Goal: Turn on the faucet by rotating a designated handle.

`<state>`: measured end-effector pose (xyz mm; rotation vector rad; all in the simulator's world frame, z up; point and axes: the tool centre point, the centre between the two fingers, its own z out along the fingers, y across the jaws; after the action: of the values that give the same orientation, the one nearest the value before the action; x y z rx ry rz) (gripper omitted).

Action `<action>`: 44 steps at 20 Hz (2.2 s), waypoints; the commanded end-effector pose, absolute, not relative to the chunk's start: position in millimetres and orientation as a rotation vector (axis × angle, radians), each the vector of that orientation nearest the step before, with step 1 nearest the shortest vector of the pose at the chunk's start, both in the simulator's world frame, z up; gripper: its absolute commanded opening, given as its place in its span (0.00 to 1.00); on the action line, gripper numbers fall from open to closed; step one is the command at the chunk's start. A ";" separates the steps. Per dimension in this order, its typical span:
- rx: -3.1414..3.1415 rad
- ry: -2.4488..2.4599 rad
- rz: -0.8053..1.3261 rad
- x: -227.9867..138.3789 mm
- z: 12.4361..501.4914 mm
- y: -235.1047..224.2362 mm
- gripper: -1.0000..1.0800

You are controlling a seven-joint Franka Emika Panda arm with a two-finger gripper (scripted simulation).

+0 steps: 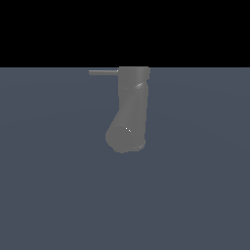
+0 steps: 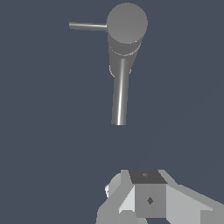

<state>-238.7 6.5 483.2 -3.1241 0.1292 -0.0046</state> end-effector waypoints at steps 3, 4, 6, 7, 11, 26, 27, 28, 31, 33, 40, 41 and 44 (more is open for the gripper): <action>-3.120 0.214 -0.004 -233.3 476.0 17.1 0.00; -3.118 0.238 -0.004 -231.6 474.0 20.0 0.00; -3.113 0.290 -0.003 -227.7 469.5 26.4 0.00; -3.111 0.319 -0.003 -225.5 467.1 29.8 0.00; -3.095 0.447 -0.003 -214.9 456.2 44.7 0.00; -2.983 0.933 0.000 -162.5 414.1 93.2 0.00; -2.973 0.965 0.001 -158.4 411.3 95.8 0.00; -2.962 0.997 0.001 -154.3 408.4 98.3 0.00; -2.929 1.091 0.001 -141.6 400.1 105.3 0.00; -2.905 1.152 0.002 -132.9 394.5 109.4 0.00; -2.812 1.362 0.003 -101.6 375.3 120.7 0.00; -2.798 1.391 0.003 -97.0 372.6 121.9 0.00; -2.754 1.478 0.003 -83.2 364.5 124.9 0.00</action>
<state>-90.3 123.2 368.6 -2.7776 1.4331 0.0033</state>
